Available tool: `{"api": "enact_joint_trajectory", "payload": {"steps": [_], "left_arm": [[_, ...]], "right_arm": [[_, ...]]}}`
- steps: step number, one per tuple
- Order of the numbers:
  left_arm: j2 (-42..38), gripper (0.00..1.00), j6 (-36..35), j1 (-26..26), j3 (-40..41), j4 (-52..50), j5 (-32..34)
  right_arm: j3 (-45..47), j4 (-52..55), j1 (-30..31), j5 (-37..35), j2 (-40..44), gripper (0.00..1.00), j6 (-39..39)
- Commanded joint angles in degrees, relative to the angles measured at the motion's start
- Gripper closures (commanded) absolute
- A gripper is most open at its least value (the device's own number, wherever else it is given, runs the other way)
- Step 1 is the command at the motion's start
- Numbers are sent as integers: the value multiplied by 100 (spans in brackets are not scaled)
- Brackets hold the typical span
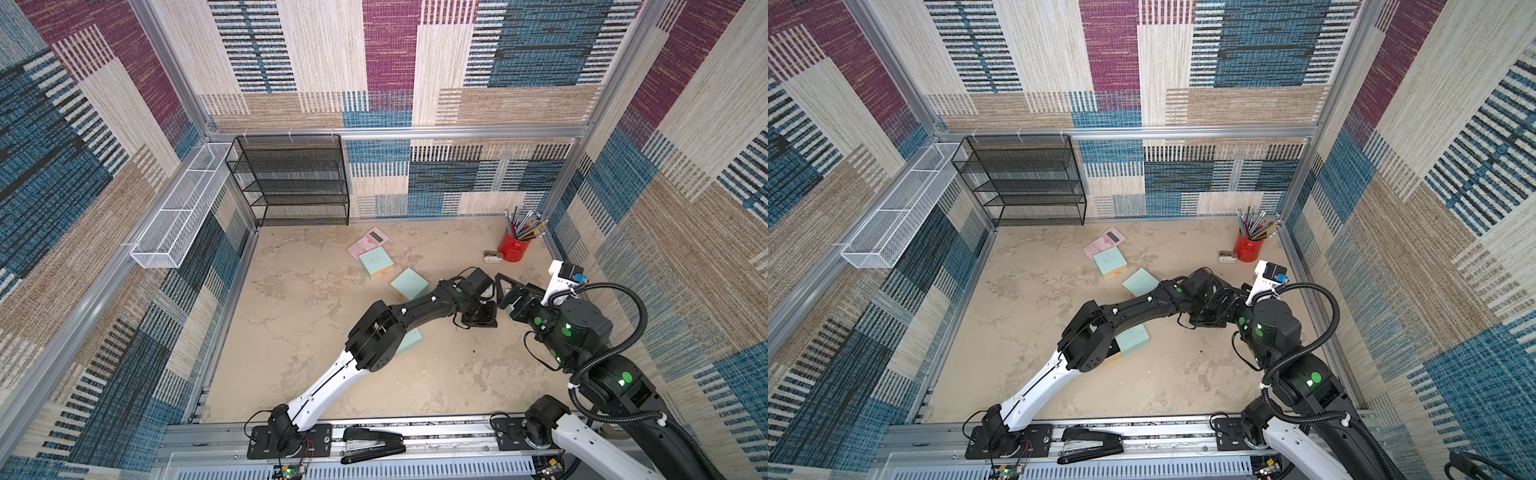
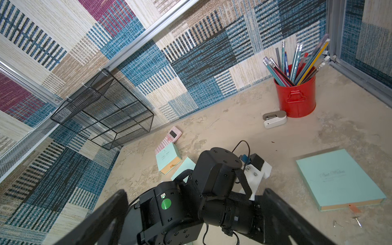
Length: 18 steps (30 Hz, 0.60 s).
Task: Take out the earrings from the drawer-style jewelry box
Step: Place the earring at the center of the board.
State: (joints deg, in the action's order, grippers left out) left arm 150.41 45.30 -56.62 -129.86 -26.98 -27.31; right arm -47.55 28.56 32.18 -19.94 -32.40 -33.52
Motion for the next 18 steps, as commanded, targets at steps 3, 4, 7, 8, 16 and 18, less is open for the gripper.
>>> {"api": "enact_joint_trajectory", "payload": {"steps": [3,4,7,8,16,18], "left_arm": [[19,91,48,11,-28,-12,-3],[-6,90,50,11,-7,-9,-11],[-28,89,61,15,50,5,-10],[-46,88,59,19,76,17,22],[-178,80,55,24,233,81,30],[-205,79,67,21,260,93,28]], "right_arm": [[26,-42,2,59,-5,1,23],[35,-43,7,53,3,1,26],[57,-34,7,49,18,1,13],[59,-26,7,52,29,1,5],[124,-13,7,84,67,1,-26],[140,-17,2,93,66,1,-30]]}}
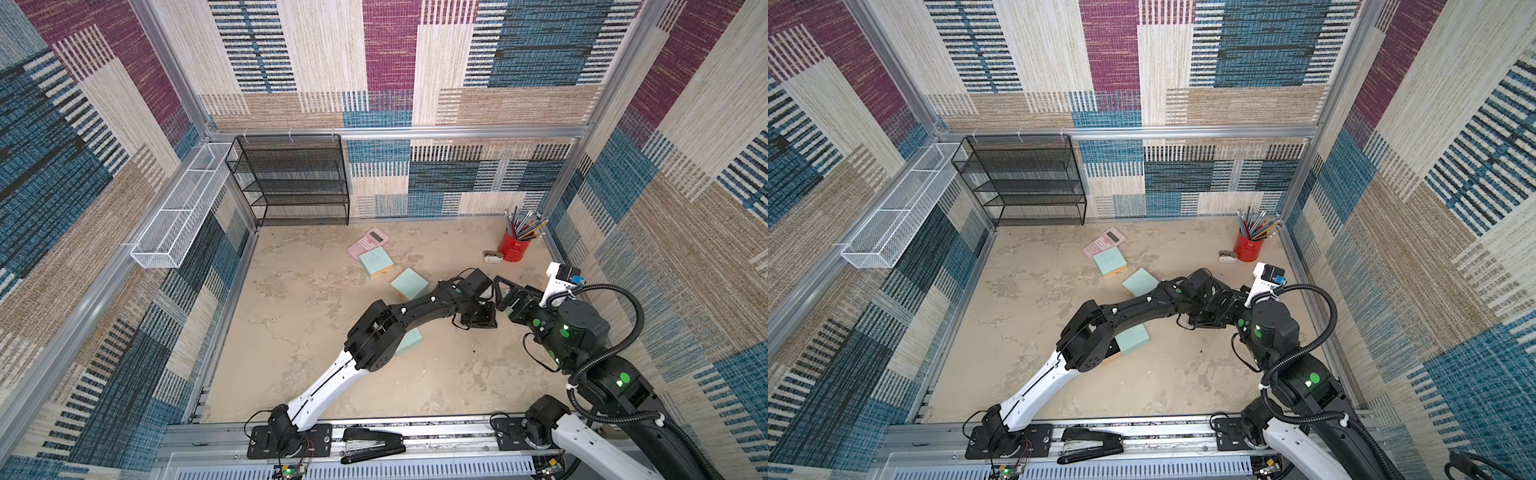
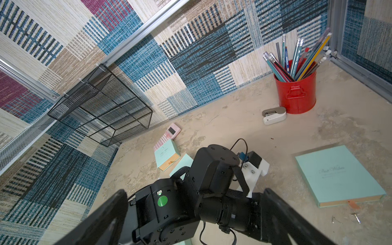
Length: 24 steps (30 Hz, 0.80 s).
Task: Take out the earrings from the drawer-style jewelry box
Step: Place the earring at the center of the board.
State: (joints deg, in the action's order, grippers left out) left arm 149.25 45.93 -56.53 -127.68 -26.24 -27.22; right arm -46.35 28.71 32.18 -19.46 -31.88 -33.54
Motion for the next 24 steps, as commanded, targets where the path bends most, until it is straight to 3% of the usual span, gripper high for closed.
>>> {"api": "enact_joint_trajectory", "payload": {"steps": [1,8,14,20,24], "left_arm": [[-106,79,6,13,58,22,18],[-483,79,74,63,427,293,-110],[-1395,78,-13,77,1138,581,-126],[-2857,78,253,310,2989,1415,-114],[-4108,78,121,528,4385,1545,131]], "right_arm": [[20,-40,4,57,12,1,-23],[5,-41,6,90,-6,1,-12],[-56,-93,5,162,-77,1,31],[-244,-23,7,141,-236,1,169],[-409,21,7,495,-718,1,376]]}}
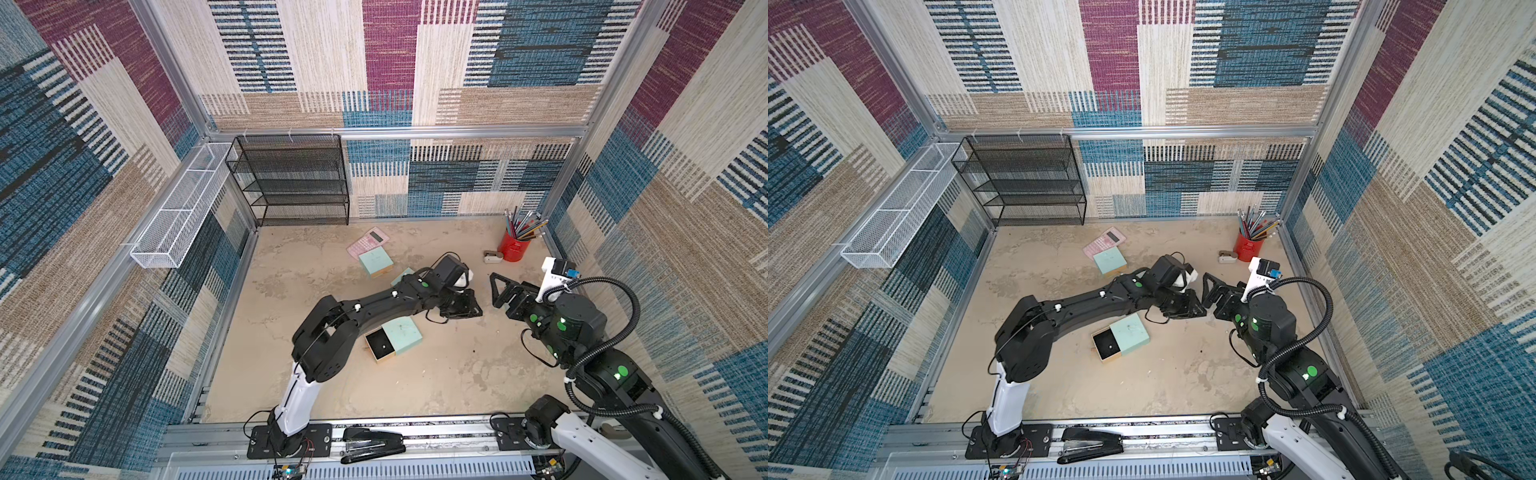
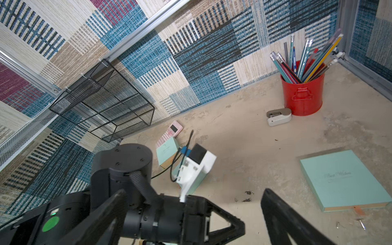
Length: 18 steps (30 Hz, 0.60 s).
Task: Take out the earrings from the drawer-style jewelry box
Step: Place the earring at the center of the board, then pick up the earring from the drawer.
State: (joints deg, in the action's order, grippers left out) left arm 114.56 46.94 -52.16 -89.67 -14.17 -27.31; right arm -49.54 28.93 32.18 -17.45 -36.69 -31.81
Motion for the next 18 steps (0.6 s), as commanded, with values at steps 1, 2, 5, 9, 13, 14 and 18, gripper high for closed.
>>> {"api": "enact_joint_trajectory", "payload": {"steps": [1,2,5,9,13,14,18], "left_arm": [[-940,77,0,163,880,347,189],[-1210,77,-11,232,1177,369,197],[-2013,77,72,567,2102,486,88],[-3034,74,-161,1035,3027,199,183],[-3927,69,-383,1665,3697,-270,117],[-4105,67,-446,1824,3803,-415,80],[-4786,58,-684,2419,4161,-985,-34]], "right_arm": [[-93,-23,7,433,-397,1,247],[-62,-72,7,569,-536,1,279],[79,-361,15,947,-826,1,312],[103,-618,40,1482,-1269,3,339],[97,-691,338,1724,-1704,9,309],[70,-657,452,1723,-1819,10,312],[-111,-494,1064,1641,-2388,13,296]]}}
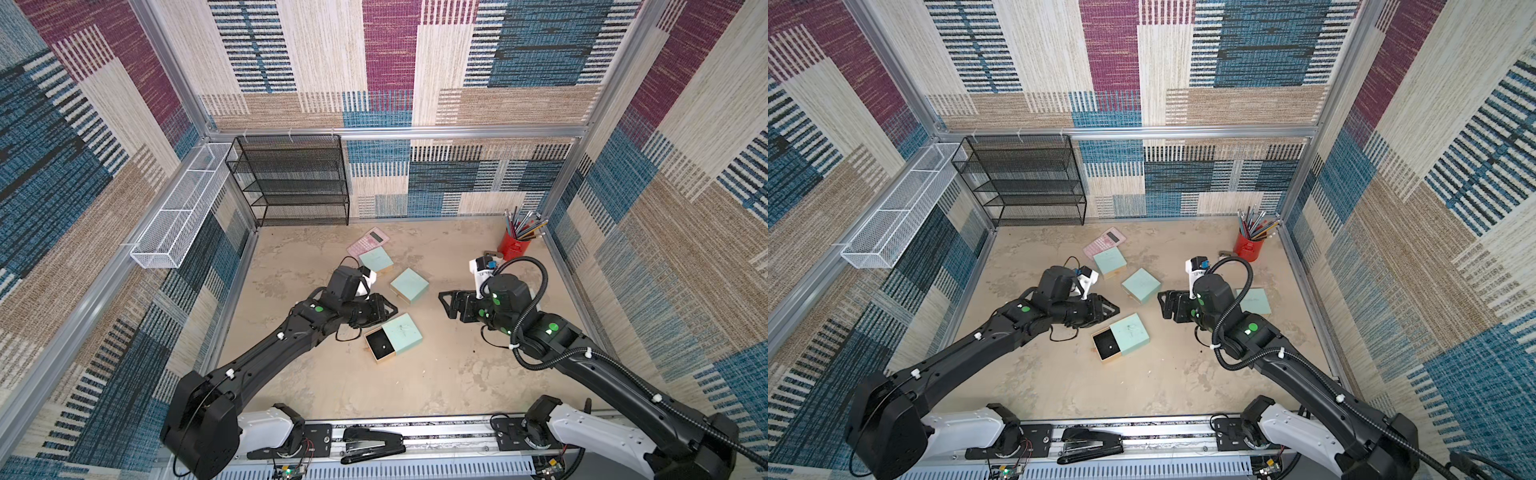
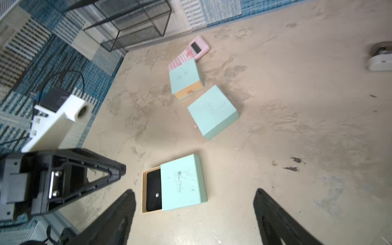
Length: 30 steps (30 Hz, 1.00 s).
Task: Take out the earrings from the drawer-style jewelry box
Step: Pick up the earring from the drawer.
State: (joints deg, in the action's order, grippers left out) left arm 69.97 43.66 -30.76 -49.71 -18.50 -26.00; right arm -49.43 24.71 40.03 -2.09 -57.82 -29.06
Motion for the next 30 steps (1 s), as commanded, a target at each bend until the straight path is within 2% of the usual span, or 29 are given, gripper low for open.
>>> {"api": "enact_joint_trajectory", "payload": {"steps": [1,6,11,14,15,21,30], "left_arm": [[-442,56,-415,414,222,-662,-213],[-837,37,-695,945,426,-1203,-491],[-1140,21,-856,1280,695,-1588,-579],[-1261,18,-905,1494,802,-1734,-669],[-1282,18,-919,1565,822,-1752,-673],[-1209,17,-1098,1767,700,-1817,-1171],[-1272,14,-1203,1802,629,-1886,-1278]], "right_arm": [[-173,-64,448,116,-449,14,0],[-565,7,1199,138,-1577,18,31],[-823,-173,1479,390,-2352,30,69],[-1023,-216,1638,524,-2770,40,100],[-1112,-208,1694,549,-2948,40,122],[-1587,-174,1842,762,-3808,55,209],[-1834,-115,1878,824,-4365,69,274]]}}
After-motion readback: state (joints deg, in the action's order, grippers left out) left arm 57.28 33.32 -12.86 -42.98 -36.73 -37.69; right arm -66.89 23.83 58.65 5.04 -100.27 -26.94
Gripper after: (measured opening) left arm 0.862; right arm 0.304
